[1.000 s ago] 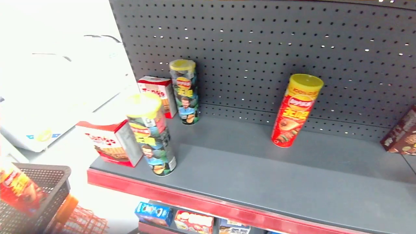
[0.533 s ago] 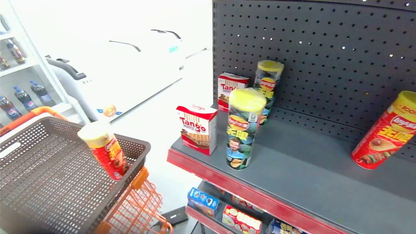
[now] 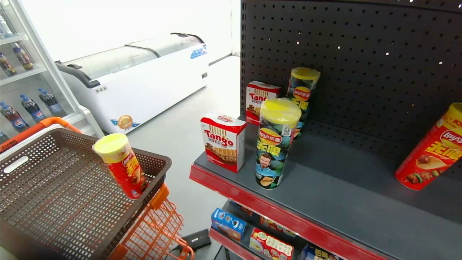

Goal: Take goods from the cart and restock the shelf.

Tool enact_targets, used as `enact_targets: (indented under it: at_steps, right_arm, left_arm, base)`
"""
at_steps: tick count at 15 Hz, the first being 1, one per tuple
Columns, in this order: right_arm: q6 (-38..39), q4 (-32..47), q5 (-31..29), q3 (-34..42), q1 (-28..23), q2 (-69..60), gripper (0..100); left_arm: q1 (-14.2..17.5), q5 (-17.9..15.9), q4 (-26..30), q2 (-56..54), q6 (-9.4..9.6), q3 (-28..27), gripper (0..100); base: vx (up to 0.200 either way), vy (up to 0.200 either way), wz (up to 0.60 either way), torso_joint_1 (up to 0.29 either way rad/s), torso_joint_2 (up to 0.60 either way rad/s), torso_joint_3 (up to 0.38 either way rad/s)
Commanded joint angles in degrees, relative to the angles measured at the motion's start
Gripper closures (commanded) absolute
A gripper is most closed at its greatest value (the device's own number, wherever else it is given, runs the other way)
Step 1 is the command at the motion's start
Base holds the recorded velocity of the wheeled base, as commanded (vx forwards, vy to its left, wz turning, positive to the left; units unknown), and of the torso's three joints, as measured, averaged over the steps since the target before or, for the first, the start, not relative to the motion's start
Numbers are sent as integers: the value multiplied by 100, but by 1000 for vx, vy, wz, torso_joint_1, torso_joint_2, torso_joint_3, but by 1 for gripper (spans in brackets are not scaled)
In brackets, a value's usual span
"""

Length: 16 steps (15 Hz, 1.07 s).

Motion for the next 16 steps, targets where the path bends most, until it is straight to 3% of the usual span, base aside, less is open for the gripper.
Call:
enact_targets:
  at_steps: [1,3,4,5,10,12,13,15,16]
  right_arm:
    - [-2,0,0,0,-2,7,0]
    - [-2,0,0,0,-2,7,0]
    - [-2,0,0,0,-2,7,0]
    - [-2,0,0,0,-2,-2,0]
    - [-2,0,0,0,-2,7,0]
    - [-2,0,0,0,-2,7,0]
    - [-2,0,0,0,-2,7,0]
    - [-2,0,0,0,-2,7,0]
    - [-2,0,0,0,-2,-2,0]
  left_arm:
    - [-1,-1,0,7,0,0,0]
    - [-1,-19,-9,7,61,-97,0]
    - [-28,-54,167,359,466,-914,0]
    - [-19,-36,483,974,527,-1248,0]
    - [-45,-63,422,2618,510,-1793,0]
    - [-19,-63,-35,3259,316,-1793,0]
    - [95,-1,-369,3831,88,-1731,0]
    - [245,8,-747,4569,35,-1652,0]
    - [218,16,-1274,4956,53,-1556,0]
  base:
    - [0,0,0,0,0,0]
    - [0,0,0,0,0,0]
    - [0,0,0,0,0,0]
    - [0,0,0,0,0,0]
    - [0,0,0,0,0,0]
    - [0,0,0,0,0,0]
    - [0,0,0,0,0,0]
    - [0,0,0,0,0,0]
    - [0,0,0,0,0,0]
